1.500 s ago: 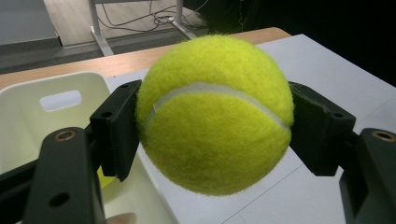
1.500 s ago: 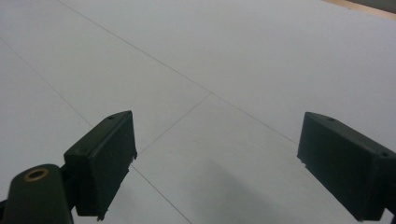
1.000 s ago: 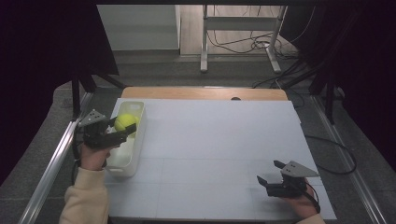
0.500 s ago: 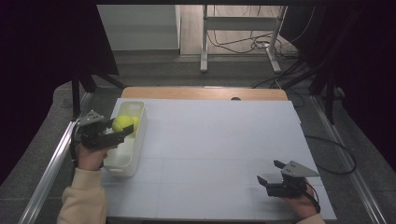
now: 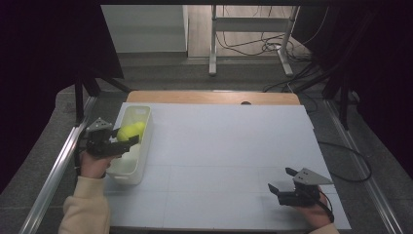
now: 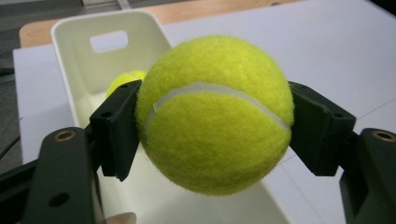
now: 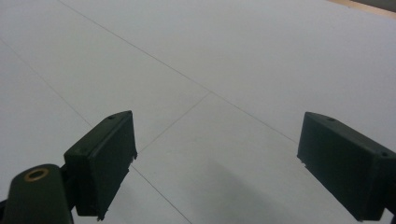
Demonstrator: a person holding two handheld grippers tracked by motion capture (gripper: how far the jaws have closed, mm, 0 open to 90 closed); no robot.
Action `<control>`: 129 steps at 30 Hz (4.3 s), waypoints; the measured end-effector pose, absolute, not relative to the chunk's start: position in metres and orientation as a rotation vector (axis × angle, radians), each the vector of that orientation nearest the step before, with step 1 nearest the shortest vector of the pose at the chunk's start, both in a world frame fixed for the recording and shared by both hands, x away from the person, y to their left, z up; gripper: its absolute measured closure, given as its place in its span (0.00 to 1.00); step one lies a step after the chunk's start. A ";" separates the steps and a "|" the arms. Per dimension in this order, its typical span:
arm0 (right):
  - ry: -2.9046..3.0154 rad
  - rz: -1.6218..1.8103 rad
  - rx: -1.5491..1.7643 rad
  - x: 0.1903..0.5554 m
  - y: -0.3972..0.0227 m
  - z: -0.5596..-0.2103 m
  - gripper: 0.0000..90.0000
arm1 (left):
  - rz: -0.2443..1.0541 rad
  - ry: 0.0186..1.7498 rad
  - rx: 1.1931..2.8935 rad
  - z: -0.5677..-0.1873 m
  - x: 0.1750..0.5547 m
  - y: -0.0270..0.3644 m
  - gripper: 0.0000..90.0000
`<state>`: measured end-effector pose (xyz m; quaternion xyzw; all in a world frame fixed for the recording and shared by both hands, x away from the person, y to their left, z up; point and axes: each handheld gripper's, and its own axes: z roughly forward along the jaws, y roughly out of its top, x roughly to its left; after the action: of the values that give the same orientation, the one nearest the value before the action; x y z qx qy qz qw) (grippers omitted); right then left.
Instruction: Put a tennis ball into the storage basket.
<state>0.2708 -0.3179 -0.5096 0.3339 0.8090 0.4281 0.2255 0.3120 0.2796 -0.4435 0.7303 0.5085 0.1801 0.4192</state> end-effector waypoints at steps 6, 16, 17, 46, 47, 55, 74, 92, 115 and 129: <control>2.232 1.172 0.920 0.271 -0.317 -0.510 0.13 | 0.444 1.298 1.856 -0.448 0.312 0.283 0.29; 2.232 1.172 0.921 0.271 -0.317 -0.510 0.13 | 0.436 1.320 1.919 -0.451 0.314 0.282 0.29; 2.232 1.172 0.921 0.271 -0.317 -0.510 0.13 | 0.436 1.320 1.919 -0.451 0.314 0.282 0.29; 2.233 1.178 0.920 0.272 -0.318 -0.510 0.13 | 0.451 1.209 1.818 -0.442 0.307 0.280 0.12; 2.230 1.178 0.921 0.272 -0.318 -0.510 0.13 | 0.447 1.197 1.816 -0.441 0.305 0.279 0.12; 2.234 1.190 0.914 0.276 -0.316 -0.510 0.13 | 0.412 1.114 1.802 -0.441 0.298 0.264 0.13; 2.251 1.196 0.884 0.276 -0.311 -0.510 0.13 | 0.350 0.976 1.844 -0.450 0.279 0.216 0.12; 2.257 1.194 0.875 0.274 -0.308 -0.509 0.13 | 0.321 0.898 1.850 -0.467 0.257 0.193 0.13; 2.273 1.197 0.864 0.273 -0.305 -0.510 0.13 | 0.289 0.815 1.916 -0.504 0.238 0.170 0.15; 2.283 1.194 0.858 0.273 -0.305 -0.511 0.13 | 0.266 0.829 1.949 -0.515 0.243 0.169 0.15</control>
<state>0.2728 -0.3046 -0.5107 0.3089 0.8217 0.4297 0.2116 0.2434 0.1688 -0.5146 0.7997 0.3401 0.1092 0.4825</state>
